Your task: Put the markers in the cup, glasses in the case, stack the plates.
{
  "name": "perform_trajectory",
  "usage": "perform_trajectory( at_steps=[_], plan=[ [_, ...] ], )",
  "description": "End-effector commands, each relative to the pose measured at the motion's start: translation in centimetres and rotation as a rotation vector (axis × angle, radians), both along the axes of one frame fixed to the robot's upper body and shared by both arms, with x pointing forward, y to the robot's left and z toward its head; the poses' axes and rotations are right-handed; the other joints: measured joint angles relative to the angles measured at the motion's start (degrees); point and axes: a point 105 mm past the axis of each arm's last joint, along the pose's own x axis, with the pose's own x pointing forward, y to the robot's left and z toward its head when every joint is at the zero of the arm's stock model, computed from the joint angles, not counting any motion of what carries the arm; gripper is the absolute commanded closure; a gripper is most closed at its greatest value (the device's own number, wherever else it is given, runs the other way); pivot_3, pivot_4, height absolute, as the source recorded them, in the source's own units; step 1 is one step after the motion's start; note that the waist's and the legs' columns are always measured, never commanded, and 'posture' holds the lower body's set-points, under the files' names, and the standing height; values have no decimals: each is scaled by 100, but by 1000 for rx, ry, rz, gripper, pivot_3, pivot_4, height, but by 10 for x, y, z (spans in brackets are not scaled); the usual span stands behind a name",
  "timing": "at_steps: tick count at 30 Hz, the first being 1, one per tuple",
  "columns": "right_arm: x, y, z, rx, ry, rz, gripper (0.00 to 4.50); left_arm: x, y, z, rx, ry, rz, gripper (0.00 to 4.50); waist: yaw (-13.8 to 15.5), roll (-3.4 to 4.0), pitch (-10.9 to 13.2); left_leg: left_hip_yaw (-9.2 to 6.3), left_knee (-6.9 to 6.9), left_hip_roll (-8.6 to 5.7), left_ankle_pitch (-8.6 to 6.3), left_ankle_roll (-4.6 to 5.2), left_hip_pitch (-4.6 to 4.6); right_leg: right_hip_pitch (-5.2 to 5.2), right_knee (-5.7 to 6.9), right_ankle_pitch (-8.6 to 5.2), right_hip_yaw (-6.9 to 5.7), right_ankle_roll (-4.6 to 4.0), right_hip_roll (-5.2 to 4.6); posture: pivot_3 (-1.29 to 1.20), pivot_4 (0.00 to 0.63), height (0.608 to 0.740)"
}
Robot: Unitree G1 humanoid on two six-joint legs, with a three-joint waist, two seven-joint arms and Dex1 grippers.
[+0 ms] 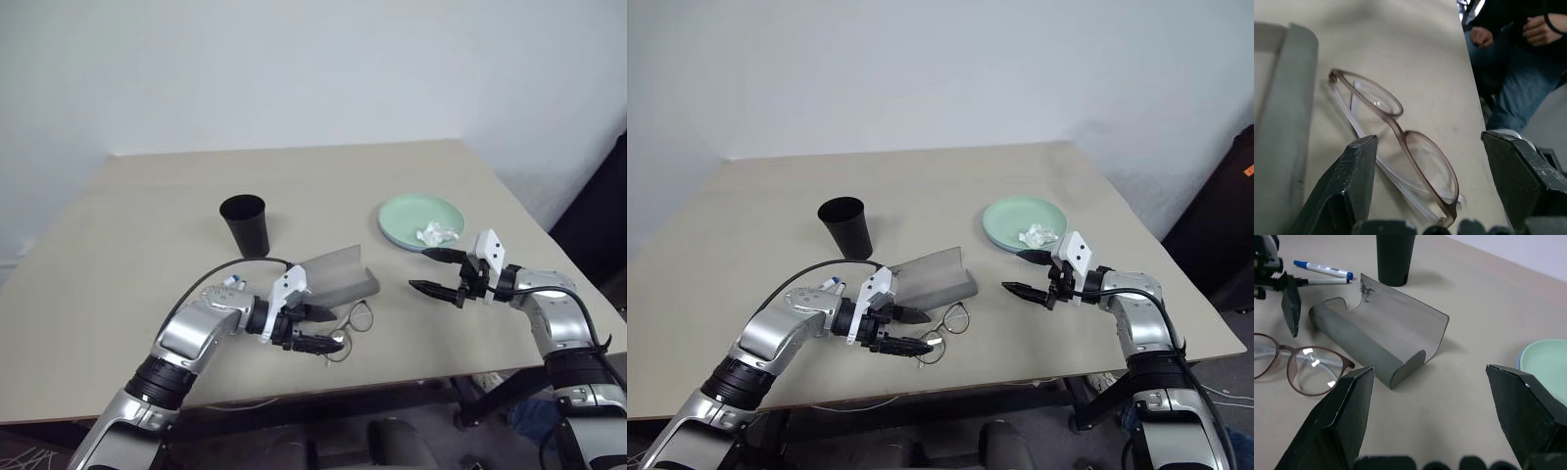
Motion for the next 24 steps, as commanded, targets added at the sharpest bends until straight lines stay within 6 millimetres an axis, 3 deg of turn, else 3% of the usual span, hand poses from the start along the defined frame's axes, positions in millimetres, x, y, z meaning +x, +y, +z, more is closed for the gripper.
perform_trajectory(
  at_steps=[1, 8, 24],
  plan=[
    [-5, 3, 10, 9, -46, 29, 558, 7, -6, 12, -30, -22, -8, 927, 16, -1, 0, 0, 0, 0, 0, 0, 0, 0, -1, 0, 0, 0, 0, 0, 0, 740],
    [-26, 4, 0, -37, -3, 125, 558, 14, -9, 14, -45, 3, 2, 927, 15, -3, 1, -1, 0, -3, -1, 2, -4, -1, -5, -1, 1, 1, -1, 0, 0, 740],
    [-29, 11, -5, -63, -18, 159, 558, 20, -17, 5, -6, 30, -15, 927, 13, -6, 1, -2, 0, -1, -1, 2, -2, 0, -6, -1, 2, 1, 0, 0, 0, 740]
  ],
)
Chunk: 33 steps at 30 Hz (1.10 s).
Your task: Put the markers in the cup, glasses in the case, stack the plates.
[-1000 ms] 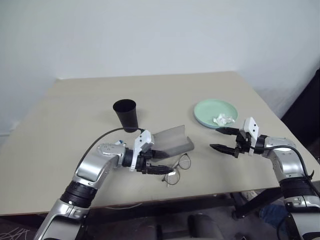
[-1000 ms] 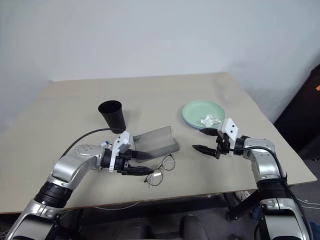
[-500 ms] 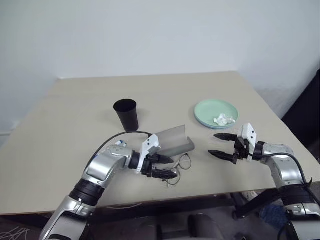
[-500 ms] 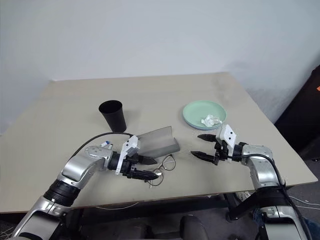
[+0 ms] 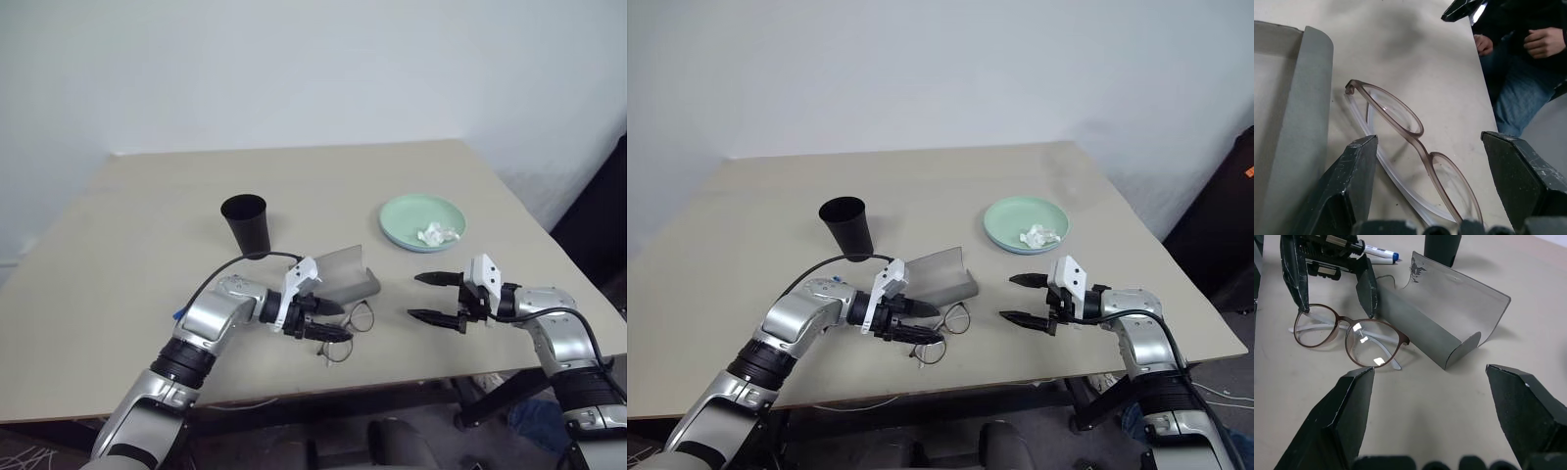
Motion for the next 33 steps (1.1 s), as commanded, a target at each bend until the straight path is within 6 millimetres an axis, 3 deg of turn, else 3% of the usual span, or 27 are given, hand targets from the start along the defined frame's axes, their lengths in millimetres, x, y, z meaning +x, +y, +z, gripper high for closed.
perform_trajectory(
  at_steps=[1, 4, 14, 17, 20, 31, 33],
  plan=[
    [3, 4, 11, -6, -65, 15, 501, 3, -4, 9, -1, -33, -28, 1299, 1, 0, 0, 0, 0, 0, 0, 0, 0, 0, 0, 0, 0, 0, 0, 0, 0, 740],
    [4, 5, 11, -3, -72, 6, 501, 1, -4, 6, 12, -30, -37, 2098, 1, 0, 0, 0, 0, 0, 0, 0, 0, 0, 0, 0, 0, 0, -1, 0, 0, 740],
    [6, 3, 10, -7, -86, -18, 501, 1, -9, 4, 11, -12, -39, 2098, 1, -1, 0, -2, 0, 0, 0, 0, -1, 1, -5, 0, 0, 0, -1, 0, 0, 740],
    [6, 3, 9, -9, -87, -20, 501, 1, -9, 5, 4, -11, -39, 2710, 0, -1, 0, -1, 0, 0, 0, 0, -1, 1, -5, 0, 0, 0, -1, 0, 0, 740],
    [5, 3, 9, -12, -87, -21, 501, 1, -10, 5, 1, -12, -40, 3719, 1, -1, 0, -2, 0, 0, 0, 1, -1, 1, -5, 0, 0, 0, 0, 0, 0, 740],
    [4, 5, 6, -22, -85, -23, 501, 2, -12, 10, -20, -34, -37, 3719, 1, -1, 0, -2, 0, 0, 0, 1, -1, 1, -5, 0, 0, 0, -1, 0, 0, 740],
    [4, 6, 6, -23, -85, -23, 501, 2, -13, 11, -27, -37, -36, 4110, 0, -1, 0, -2, 0, 0, 0, 1, -1, 1, -6, 0, 0, 0, -1, 0, 0, 740]
  ],
)
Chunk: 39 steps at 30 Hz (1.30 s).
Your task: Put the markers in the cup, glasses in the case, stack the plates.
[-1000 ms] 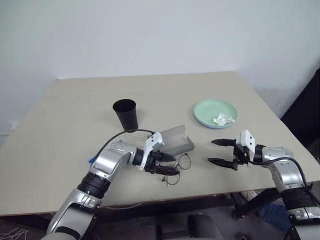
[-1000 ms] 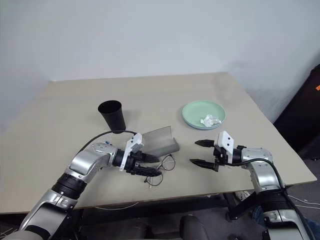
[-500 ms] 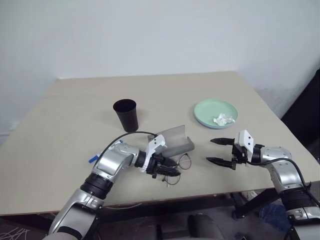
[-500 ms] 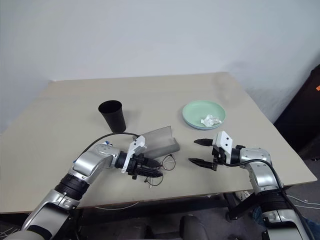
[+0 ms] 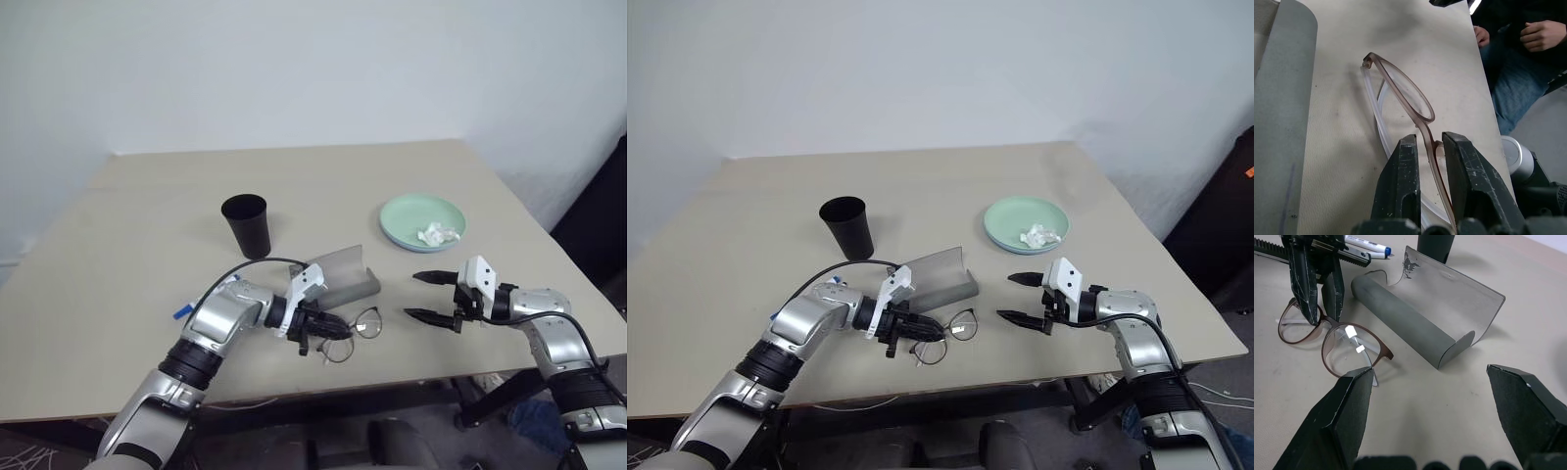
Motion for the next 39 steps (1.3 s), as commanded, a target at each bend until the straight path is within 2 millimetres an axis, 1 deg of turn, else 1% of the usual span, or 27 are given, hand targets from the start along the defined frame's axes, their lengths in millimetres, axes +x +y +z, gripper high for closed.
perform_trajectory(
  at_steps=[1, 2, 11, 16, 19, 25, 27, 30, 34, 39],
  plan=[
    [1, 3, 10, 3, -49, 12, 501, 7, -5, 19, -38, -70, -15, 4297, 0, 0, 0, 0, 0, 0, 0, 0, 0, 0, 0, 0, 0, 0, 0, 0, 0, 740],
    [1, 3, 10, 2, -49, 12, 501, 7, -5, 20, -38, -71, -15, 4485, 0, 0, 0, 0, 0, 0, 0, 0, 0, 0, 0, 0, 0, 0, 0, 0, 0, 740],
    [2, 3, 9, -2, -53, 7, 501, 7, -6, 18, -25, -93, -22, 4485, 0, 0, 0, 0, 0, 0, 0, 0, 1, 2, -2, 0, 0, 0, 0, 0, 0, 740],
    [3, 3, 8, -3, -53, 4, 501, 16, -9, 38, -90, -127, -3, 4485, 1, -1, 0, 0, 0, 0, 0, 0, 0, 2, -2, 0, 0, 0, 0, 0, 0, 740],
    [3, 2, 7, -5, -54, 3, 501, 22, -10, 56, -125, -174, -7, 4485, 0, -1, 0, 0, 1, 0, 1, 1, 0, 3, -2, 0, 0, 0, 1, 0, 0, 740],
    [3, 1, 6, -8, -54, 5, 501, 37, -9, 85, -170, -266, 10, 4485, 0, -1, 0, 2, 1, -2, 0, 1, -2, 5, -7, 0, 0, 0, 3, 0, 0, 740],
    [3, 1, 6, -9, -54, 6, 501, 47, -7, 92, -152, -318, 37, 4485, 0, -1, 0, 3, 1, -2, 1, 1, -3, 5, -9, 0, 0, 0, 4, 0, 0, 740],
    [3, 1, 6, -9, -54, 8, 501, 61, -2, 92, -84, -420, 50, 4485, 0, -1, 0, 4, 1, -3, 1, 2, 0, 10, -11, 0, -1, 0, 4, 0, 0, 740],
    [3, 3, 5, -8, -53, 13, 501, 84, 5, 88, 28, -534, 84, 4485, 1, -1, 0, 5, 2, -4, 1, 2, 0, 13, -14, 0, -1, 0, 5, 0, 0, 740],
    [3, 3, 4, -7, -52, 14, 501, 92, 5, 73, 156, -633, 8, 4485, 3, -1, -1, 7, 0, -5, 0, 3, -6, 13, -25, 1, -3, 0, 5, 0, 0, 740]
  ],
)
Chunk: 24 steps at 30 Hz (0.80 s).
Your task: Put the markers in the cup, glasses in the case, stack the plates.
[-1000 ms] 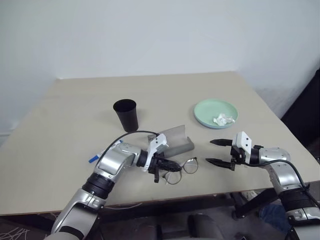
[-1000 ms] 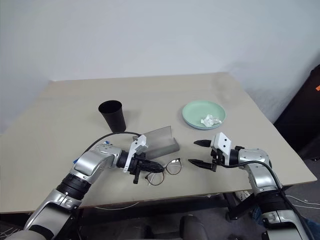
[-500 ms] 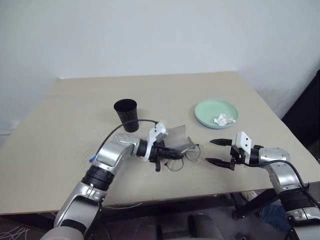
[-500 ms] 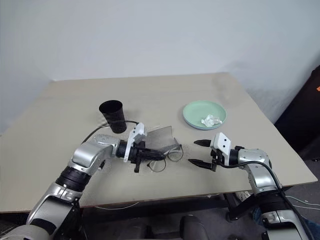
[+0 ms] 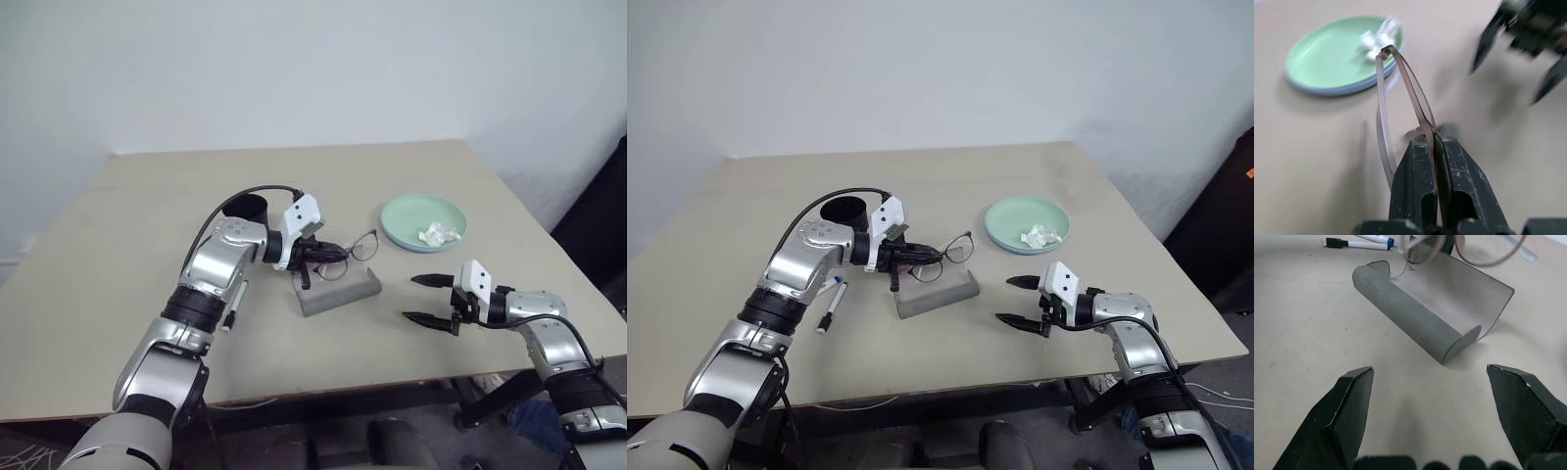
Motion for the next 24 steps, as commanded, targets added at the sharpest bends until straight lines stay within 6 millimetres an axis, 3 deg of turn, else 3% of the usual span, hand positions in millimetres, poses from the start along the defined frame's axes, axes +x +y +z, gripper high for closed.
perform_trajectory(
  at_steps=[1, 10, 24],
  plan=[
    [4, 1, 11, 11, -52, 4, 501, 5, -6, 4, 83, -108, -64, 4485, 0, 0, 0, 0, 0, 0, -1, 2, -1, 0, -2, 0, 0, 0, 0, 0, 0, 740],
    [2, 0, 9, 15, -52, -8, 501, 5, -10, -20, 170, -95, -129, 4485, 4, -1, 0, 0, 0, 0, -4, 7, -7, -1, -7, 0, -2, 0, -1, 0, 0, 740],
    [1, 0, 7, 16, -49, -11, 501, -13, 1, -31, 175, 69, -200, 4485, 0, -1, -1, -1, 0, 2, -4, 7, -3, 0, -5, 0, -2, 1, 0, 0, 0, 740]
  ],
)
